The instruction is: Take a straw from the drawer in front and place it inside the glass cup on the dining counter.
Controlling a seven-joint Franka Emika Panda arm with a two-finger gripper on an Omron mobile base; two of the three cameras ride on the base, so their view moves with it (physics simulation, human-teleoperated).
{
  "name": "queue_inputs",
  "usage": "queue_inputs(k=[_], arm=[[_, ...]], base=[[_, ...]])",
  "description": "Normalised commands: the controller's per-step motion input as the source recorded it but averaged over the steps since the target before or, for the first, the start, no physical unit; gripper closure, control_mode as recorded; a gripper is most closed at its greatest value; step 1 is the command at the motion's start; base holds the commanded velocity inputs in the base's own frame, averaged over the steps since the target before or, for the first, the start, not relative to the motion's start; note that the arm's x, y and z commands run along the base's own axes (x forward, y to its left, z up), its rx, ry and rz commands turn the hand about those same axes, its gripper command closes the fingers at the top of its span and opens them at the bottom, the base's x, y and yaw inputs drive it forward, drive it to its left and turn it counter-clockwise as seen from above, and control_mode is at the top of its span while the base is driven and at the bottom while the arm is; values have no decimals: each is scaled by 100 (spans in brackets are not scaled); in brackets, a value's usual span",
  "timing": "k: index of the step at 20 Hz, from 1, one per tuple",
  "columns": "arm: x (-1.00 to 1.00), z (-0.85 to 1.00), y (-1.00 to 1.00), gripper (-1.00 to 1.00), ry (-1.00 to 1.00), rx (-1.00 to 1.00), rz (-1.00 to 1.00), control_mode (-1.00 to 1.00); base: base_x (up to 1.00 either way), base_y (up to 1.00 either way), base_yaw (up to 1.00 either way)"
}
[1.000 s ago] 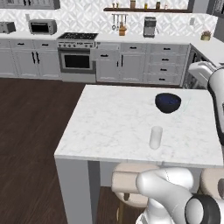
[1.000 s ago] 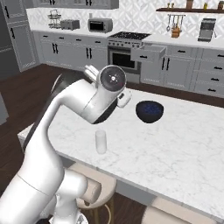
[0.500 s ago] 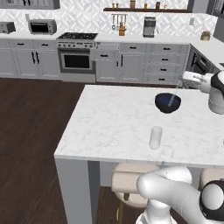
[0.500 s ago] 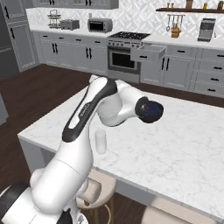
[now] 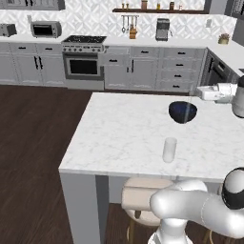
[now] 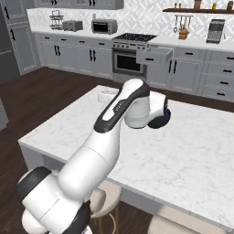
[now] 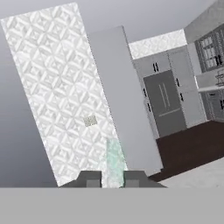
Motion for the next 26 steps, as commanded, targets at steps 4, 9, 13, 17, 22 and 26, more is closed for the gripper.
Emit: queue_inputs(k=[4, 9, 13, 17, 22, 26], arm=[[-5, -9, 0, 100, -8, -12, 47, -100], [-8, -20, 7, 100, -14, -1, 33, -100], [-20, -29, 34, 100, -20, 0, 8, -100], [1, -19, 39, 100, -17, 0, 0, -100], [-3, -10, 40, 100, -18, 0, -6, -100], [-21, -25, 15, 100, -6, 0, -23, -100]], base=[[0, 0, 0], [0, 0, 0], [0, 0, 0], [0, 0, 0], [0, 0, 0], [0, 0, 0]])
